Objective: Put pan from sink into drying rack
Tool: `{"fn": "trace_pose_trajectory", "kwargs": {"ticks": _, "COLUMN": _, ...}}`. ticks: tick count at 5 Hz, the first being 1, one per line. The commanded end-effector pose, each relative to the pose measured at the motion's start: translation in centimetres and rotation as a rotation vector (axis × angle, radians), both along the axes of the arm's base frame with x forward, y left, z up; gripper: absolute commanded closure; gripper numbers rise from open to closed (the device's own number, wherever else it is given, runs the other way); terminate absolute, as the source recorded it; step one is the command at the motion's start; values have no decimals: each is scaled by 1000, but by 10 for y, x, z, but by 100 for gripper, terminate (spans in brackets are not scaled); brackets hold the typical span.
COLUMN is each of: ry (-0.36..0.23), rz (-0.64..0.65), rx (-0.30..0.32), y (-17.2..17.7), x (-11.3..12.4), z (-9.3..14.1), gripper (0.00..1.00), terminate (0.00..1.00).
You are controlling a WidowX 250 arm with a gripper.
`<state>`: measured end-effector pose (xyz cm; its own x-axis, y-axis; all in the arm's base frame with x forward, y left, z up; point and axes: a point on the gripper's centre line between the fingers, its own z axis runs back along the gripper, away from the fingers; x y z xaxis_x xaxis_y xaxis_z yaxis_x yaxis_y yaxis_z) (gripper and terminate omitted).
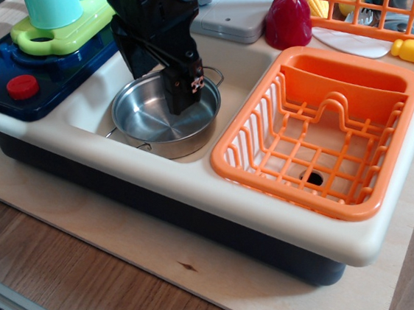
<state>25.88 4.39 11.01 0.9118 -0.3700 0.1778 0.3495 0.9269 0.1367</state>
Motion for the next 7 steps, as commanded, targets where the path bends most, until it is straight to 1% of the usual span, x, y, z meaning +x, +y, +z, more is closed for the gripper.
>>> {"fn": "trace_pose_trajectory", "kwargs": {"ticks": 1, "ry": -60, "rz": -108, "rx": 8, "y": 7, "x": 5, "z": -7, "gripper": 0, "terminate": 0}}
{"fn": "trace_pose_trajectory", "kwargs": {"ticks": 2, "ry": -68, "rz": -151, "rx": -26, "y": 3, "x": 1, "z": -20, "gripper": 0, "terminate": 0}}
{"fn": "trace_pose_trajectory", "kwargs": {"ticks": 3, "ry": -44, "rz": -165, "rx": -20, "y": -6, "x": -5, "z": -21, "gripper": 0, "terminate": 0}}
{"fn": "trace_pose_trajectory", "kwargs": {"ticks": 4, "ry": -76, "rz": -182, "rx": -39, "y": -10, "x": -8, "z": -26, "gripper": 0, "terminate": 0}}
{"fn": "trace_pose_trajectory", "kwargs": {"ticks": 5, "ry": -105, "rz": -204, "rx": -66, "y": -7, "x": -3, "z": -40, "gripper": 0, "terminate": 0}}
{"fn": "trace_pose_trajectory", "kwargs": {"ticks": 6, "ry": -108, "rz": -203, "rx": -85, "y": -6, "x": 2, "z": -51, "gripper": 0, "terminate": 0}}
{"fn": "trace_pose_trajectory", "kwargs": {"ticks": 7, "ry": -88, "rz": -192, "rx": -81, "y": -5, "x": 3, "z": -49, "gripper": 100, "terminate": 0}}
